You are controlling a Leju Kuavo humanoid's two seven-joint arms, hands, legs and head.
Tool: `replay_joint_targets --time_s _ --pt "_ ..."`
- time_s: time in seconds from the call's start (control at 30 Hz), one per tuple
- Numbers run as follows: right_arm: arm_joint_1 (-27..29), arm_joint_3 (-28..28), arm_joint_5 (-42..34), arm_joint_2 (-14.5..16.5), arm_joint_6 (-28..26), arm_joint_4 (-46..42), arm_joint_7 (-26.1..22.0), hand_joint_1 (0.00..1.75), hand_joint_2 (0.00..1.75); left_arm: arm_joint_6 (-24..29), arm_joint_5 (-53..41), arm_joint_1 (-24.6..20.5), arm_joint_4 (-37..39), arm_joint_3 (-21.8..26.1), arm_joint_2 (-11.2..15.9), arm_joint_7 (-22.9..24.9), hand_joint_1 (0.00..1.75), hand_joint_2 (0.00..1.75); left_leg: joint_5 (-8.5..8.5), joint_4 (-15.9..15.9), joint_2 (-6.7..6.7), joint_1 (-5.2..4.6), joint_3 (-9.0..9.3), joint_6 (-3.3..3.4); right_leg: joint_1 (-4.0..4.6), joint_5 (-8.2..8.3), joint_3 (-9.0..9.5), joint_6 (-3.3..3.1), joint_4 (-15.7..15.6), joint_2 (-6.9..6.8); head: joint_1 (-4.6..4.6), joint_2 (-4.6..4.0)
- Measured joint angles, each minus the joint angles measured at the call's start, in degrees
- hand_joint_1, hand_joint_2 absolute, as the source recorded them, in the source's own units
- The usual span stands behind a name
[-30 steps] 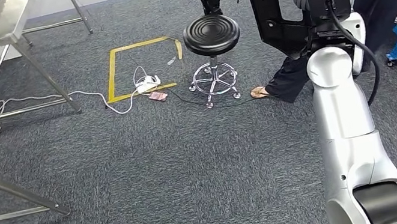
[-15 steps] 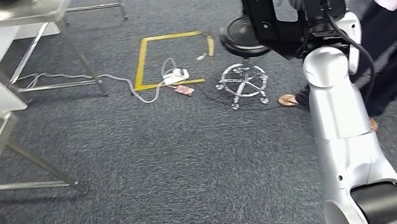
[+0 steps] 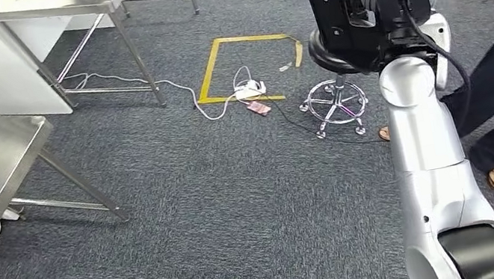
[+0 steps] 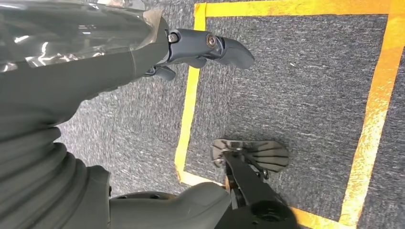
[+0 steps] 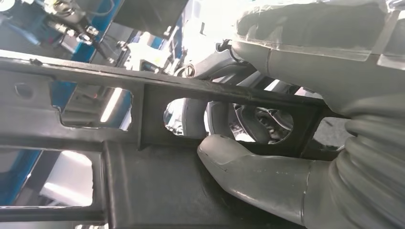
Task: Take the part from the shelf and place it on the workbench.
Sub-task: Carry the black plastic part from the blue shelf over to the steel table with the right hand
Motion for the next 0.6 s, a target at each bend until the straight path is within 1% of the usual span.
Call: replay_joint_targets --time_s 0.03,0.07,0.1,0.13,0.17,0.2,0.23,0.27,0.3,0.33,0.37,0.4,0.43,0.47,0.5,0.53,0.57,0.6 --pt "0.1 0.0 0.1 0.0 0.1 0.0 0.2 1.75 1.75 0.0 -0.3 0.0 0.0 0.0 0.0 0.0 0.00 1.75 -1.08 3.3 0.36 0.02 -1.82 0.09 0.23 -0.11 0.02 -0.17 0.0 -0.51 -0.01 0.00" --pt "0.2 0.0 0.2 -0.1 0.2 0.0 0.3 1.75 1.75 0.0 -0.5 0.0 0.0 0.0 0.0 0.0 0.00 1.75 -1.35 5.1 0.52 -0.02 -2.97 0.30 0.44 -0.22 0.06 -0.32 0.0 -1.05 -0.02 0.00" --pt "0.4 0.0 0.3 -0.2 0.4 0.0 0.4 1.75 1.75 0.0 -0.6 0.0 0.0 0.0 -0.1 -0.1 0.00 1.75 -0.63 4.9 0.59 -0.11 -3.07 0.64 0.65 -0.33 0.15 -0.48 0.0 -1.60 -0.01 0.00" --pt "0.5 -0.1 0.3 -0.2 0.5 0.0 0.5 1.75 1.75 0.0 -0.7 0.0 0.0 0.0 -0.1 -0.1 0.00 1.75 0.96 2.4 0.84 -0.32 -1.93 1.13 0.85 -0.47 0.32 -0.66 0.0 -2.14 -0.02 0.00" --pt "0.6 -0.1 0.3 -0.2 0.6 0.0 0.5 1.75 1.75 0.0 -0.7 0.0 0.0 0.0 0.0 -0.1 0.00 1.75 2.86 -1.3 1.70 -0.75 0.04 1.81 0.99 -0.62 0.56 -0.85 0.0 -2.66 -0.02 0.00" --pt "0.6 -0.1 0.3 -0.2 0.6 -0.1 0.5 1.75 1.75 0.0 -0.7 -0.1 0.0 0.0 0.0 -0.1 0.00 1.75 4.17 -5.1 3.07 -1.34 2.01 2.46 1.20 -0.79 0.80 -0.92 -0.1 -3.18 0.01 0.00" --pt "0.6 -0.2 0.3 -0.3 0.6 -0.1 0.5 1.75 1.75 0.0 -0.7 -0.2 -0.1 0.0 0.1 -0.2 0.00 1.75 4.99 -7.9 4.22 -1.88 3.53 3.00 1.33 -0.94 0.99 -0.93 -0.2 -3.69 0.01 0.00" --pt "0.6 -0.2 0.3 -0.4 0.6 -0.1 0.5 1.75 1.75 0.0 -0.7 -0.3 -0.1 0.0 0.2 -0.2 0.00 1.75 5.21 -9.4 4.97 -2.33 4.30 3.38 1.42 -1.05 1.13 -0.87 -0.3 -4.25 0.03 0.00" --pt "0.6 -0.3 0.3 -0.4 0.6 -0.1 0.6 1.75 1.75 0.1 -0.7 -0.4 -0.1 0.0 0.2 -0.2 0.00 1.75 5.00 -9.9 4.94 -2.57 4.43 3.53 1.50 -1.15 1.26 -0.71 -0.4 -4.85 0.04 0.00" --pt "0.6 -0.4 0.4 -0.4 0.6 -0.1 0.6 1.75 1.75 0.1 -0.7 -0.4 -0.1 0.0 0.2 -0.2 0.00 1.75 5.13 -10.2 4.20 -2.61 4.59 3.68 1.55 -1.23 1.53 -0.54 -0.6 -5.49 0.02 0.00" --pt "0.7 -0.4 0.4 -0.4 0.7 -0.1 0.6 1.75 1.75 0.1 -0.6 -0.3 -0.1 0.0 0.2 -0.2 0.00 1.75 5.42 -10.9 3.52 -2.43 5.02 3.74 1.63 -1.42 1.61 -0.37 -0.6 -5.60 0.08 -0.01" --pt "0.7 -0.5 0.4 -0.3 0.7 -0.2 0.5 1.75 1.75 0.2 -0.5 -0.2 -0.1 0.0 0.2 -0.3 0.00 1.75 5.78 -11.6 2.87 -2.18 5.55 3.91 1.67 -1.91 1.43 -0.28 0.2 -4.79 0.07 -0.01" --pt "0.6 -0.5 0.5 -0.3 0.9 -0.2 0.4 1.75 1.75 0.2 -0.3 -0.2 -0.1 0.0 0.1 -0.4 0.00 1.75 6.15 -12.3 2.24 -1.88 6.11 4.03 1.68 -2.79 0.67 -0.30 2.1 -3.41 0.16 -0.01" --pt "0.6 -0.5 0.5 -0.3 1.0 -0.1 0.3 1.75 1.75 0.3 -0.2 -0.3 -0.1 0.0 0.1 -0.6 0.00 1.75 6.41 -12.7 1.57 -1.56 6.48 4.09 1.54 -4.08 -0.87 -0.39 5.3 -1.70 0.30 -0.01" --pt "0.5 -0.5 0.5 -0.3 1.2 0.0 0.2 1.75 1.75 0.3 0.0 -0.4 -0.1 0.1 0.1 -0.8 0.00 1.75 6.49 -12.8 0.81 -1.45 6.57 4.19 1.37 -5.53 -2.76 -0.45 9.2 -0.34 0.38 -0.01" --pt "0.5 -0.5 0.5 -0.4 1.3 0.1 0.2 1.75 1.75 0.3 0.0 -0.5 -0.1 0.1 0.0 -0.9 0.00 1.75 6.48 -12.8 -0.03 -1.34 6.58 4.16 1.18 -6.66 -4.73 -0.31 12.8 0.31 0.50 -0.01" --pt "0.6 -0.5 0.5 -0.4 1.3 0.3 0.2 1.75 1.75 0.2 0.1 -0.5 -0.1 0.1 0.0 -1.0 0.00 1.75 6.46 -12.8 -0.95 -1.22 6.60 4.09 0.96 -7.14 -6.10 0.03 15.0 0.56 0.55 -0.01" --pt "0.6 -0.5 0.5 -0.4 1.4 0.4 0.2 1.75 1.75 0.2 0.1 -0.4 -0.1 0.1 -0.1 -1.0 0.00 1.75 6.40 -12.7 -1.86 -1.07 6.62 3.96 0.71 -6.65 -6.49 0.59 15.1 0.65 0.56 0.00"
